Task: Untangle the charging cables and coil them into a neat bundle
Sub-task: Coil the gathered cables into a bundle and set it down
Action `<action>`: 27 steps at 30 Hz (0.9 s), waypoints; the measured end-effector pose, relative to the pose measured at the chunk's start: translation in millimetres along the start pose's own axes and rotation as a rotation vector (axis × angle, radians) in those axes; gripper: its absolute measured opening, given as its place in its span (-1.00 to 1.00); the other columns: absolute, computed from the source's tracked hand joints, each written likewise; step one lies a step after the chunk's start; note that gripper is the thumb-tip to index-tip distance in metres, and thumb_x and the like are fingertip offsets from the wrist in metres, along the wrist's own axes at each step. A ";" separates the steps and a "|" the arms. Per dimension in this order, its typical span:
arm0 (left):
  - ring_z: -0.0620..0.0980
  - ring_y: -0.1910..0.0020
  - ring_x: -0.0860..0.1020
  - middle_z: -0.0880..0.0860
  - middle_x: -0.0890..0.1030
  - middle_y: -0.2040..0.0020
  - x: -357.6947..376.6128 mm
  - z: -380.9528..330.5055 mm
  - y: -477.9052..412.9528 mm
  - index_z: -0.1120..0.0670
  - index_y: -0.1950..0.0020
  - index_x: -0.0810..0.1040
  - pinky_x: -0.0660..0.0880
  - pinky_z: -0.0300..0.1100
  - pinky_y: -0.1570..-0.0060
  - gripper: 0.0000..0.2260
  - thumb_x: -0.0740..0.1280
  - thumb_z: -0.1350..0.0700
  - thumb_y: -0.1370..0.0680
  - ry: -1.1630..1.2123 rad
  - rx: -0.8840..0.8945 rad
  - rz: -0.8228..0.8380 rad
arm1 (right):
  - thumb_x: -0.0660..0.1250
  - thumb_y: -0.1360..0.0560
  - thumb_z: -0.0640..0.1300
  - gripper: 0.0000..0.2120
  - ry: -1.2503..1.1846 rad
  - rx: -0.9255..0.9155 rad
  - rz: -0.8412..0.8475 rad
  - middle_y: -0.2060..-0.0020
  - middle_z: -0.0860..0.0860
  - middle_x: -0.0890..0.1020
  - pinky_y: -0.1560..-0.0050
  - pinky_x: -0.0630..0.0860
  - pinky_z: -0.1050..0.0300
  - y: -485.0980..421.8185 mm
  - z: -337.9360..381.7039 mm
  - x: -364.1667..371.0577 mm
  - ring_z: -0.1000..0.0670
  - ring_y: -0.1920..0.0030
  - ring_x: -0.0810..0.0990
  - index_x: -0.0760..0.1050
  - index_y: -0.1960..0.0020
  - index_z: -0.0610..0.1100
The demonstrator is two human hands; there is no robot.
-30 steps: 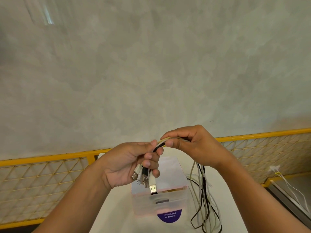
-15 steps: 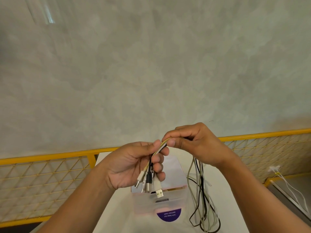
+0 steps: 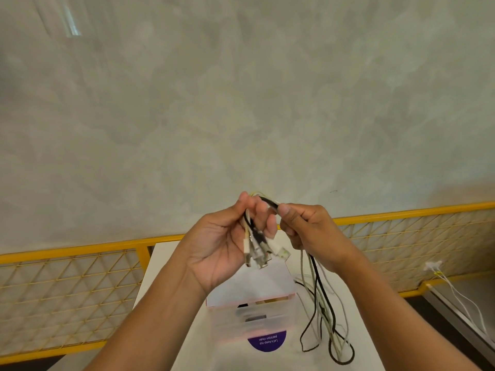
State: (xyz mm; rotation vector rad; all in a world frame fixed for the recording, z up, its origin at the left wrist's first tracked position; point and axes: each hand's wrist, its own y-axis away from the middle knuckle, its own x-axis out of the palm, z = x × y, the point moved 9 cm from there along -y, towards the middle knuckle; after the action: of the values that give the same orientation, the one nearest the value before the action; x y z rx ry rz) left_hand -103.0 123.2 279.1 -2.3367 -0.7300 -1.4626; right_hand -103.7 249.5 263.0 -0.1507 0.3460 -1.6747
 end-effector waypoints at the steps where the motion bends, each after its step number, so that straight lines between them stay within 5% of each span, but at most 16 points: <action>1: 0.06 0.33 0.70 0.19 0.66 0.25 0.7 -1.7 -1.6 0.35 0.19 0.63 0.66 0.05 0.20 -0.88 0.49 0.30 -0.39 0.009 0.044 -0.033 | 0.25 -0.60 0.06 -0.71 0.014 0.020 -0.014 0.36 -0.11 0.26 0.41 0.16 0.19 0.7 -5.0 0.5 0.02 0.43 0.17 0.69 0.17 0.06; 5: 0.04 0.24 0.71 0.11 0.68 0.22 -2.0 -14.2 -12.0 0.29 0.24 0.66 0.66 0.03 0.12 -0.74 0.27 0.22 -0.56 0.047 0.188 -0.107 | 0.25 -0.61 0.05 -0.63 0.052 0.111 -0.033 0.40 -0.12 0.28 0.43 0.13 0.19 6.8 -26.3 5.9 0.00 0.43 0.17 0.63 0.11 -0.23; 7: 0.07 0.19 0.72 0.12 0.70 0.18 -5.4 -18.3 -15.4 0.31 0.16 0.66 0.65 0.04 0.02 -0.77 0.27 0.22 -0.57 0.062 0.228 -0.117 | 0.21 -0.64 0.02 -0.61 0.090 0.134 0.012 0.40 -0.12 0.31 0.46 0.18 0.23 12.0 -31.6 16.6 0.01 0.45 0.20 0.63 0.27 -0.06; 12: 0.10 0.11 0.73 0.13 0.72 0.05 -19.2 -32.6 -21.7 0.26 -0.08 0.57 0.53 0.03 -0.07 -0.86 0.27 0.23 -0.60 0.110 0.339 -0.189 | 0.18 -0.68 0.07 -0.65 0.255 0.206 0.113 0.42 0.00 0.40 0.40 0.30 0.23 22.5 -42.4 34.1 0.08 0.45 0.30 0.67 0.02 -0.05; 16: 0.06 0.08 0.72 0.13 0.73 0.06 -38.9 -41.9 -25.1 0.20 -0.01 0.55 0.52 -0.01 -0.18 -0.91 0.26 0.22 -0.62 0.013 0.417 -0.293 | 0.21 -0.67 0.07 -0.67 0.391 0.182 0.217 0.49 0.15 0.46 0.34 0.33 0.33 27.6 -33.9 47.4 0.18 0.47 0.37 0.68 0.04 -0.06; 20: 0.06 -0.03 0.70 0.16 0.73 0.01 -50.0 -44.1 -25.5 0.19 0.02 0.56 0.48 -0.03 -0.29 -0.91 0.27 0.24 -0.62 -0.148 0.500 -0.337 | 0.22 -0.67 0.02 -0.66 0.537 0.166 0.298 0.53 0.26 0.48 0.36 0.29 0.43 29.9 -22.8 57.4 0.23 0.46 0.45 0.66 0.05 -0.16; 24: 0.12 -0.12 0.67 0.19 0.72 -0.01 -56.2 -43.4 -17.5 0.23 0.02 0.58 0.53 -0.02 -0.24 -0.94 0.34 0.25 -0.59 -0.475 0.590 -0.411 | 0.24 -0.67 0.01 -0.54 0.719 0.119 0.365 0.51 0.04 0.34 0.31 0.26 0.11 30.5 -14.4 65.1 0.06 0.46 0.29 0.41 0.34 -0.20; 27: 0.05 -0.07 0.69 0.11 0.74 0.03 -52.8 -44.5 -12.1 0.30 0.07 0.62 0.58 -0.04 -0.14 -0.86 0.36 0.23 -0.60 -0.856 0.626 -0.469 | 0.26 -0.66 -0.01 -0.54 0.764 0.122 0.388 0.48 0.00 0.33 0.32 0.24 0.08 28.5 -7.7 61.8 0.04 0.45 0.26 0.36 0.38 -0.15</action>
State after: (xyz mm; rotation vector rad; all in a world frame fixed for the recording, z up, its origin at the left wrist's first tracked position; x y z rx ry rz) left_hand -161.9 97.4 251.2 -2.2593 -1.7284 -0.1547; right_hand -87.5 186.9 240.6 0.6294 0.7846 -1.3041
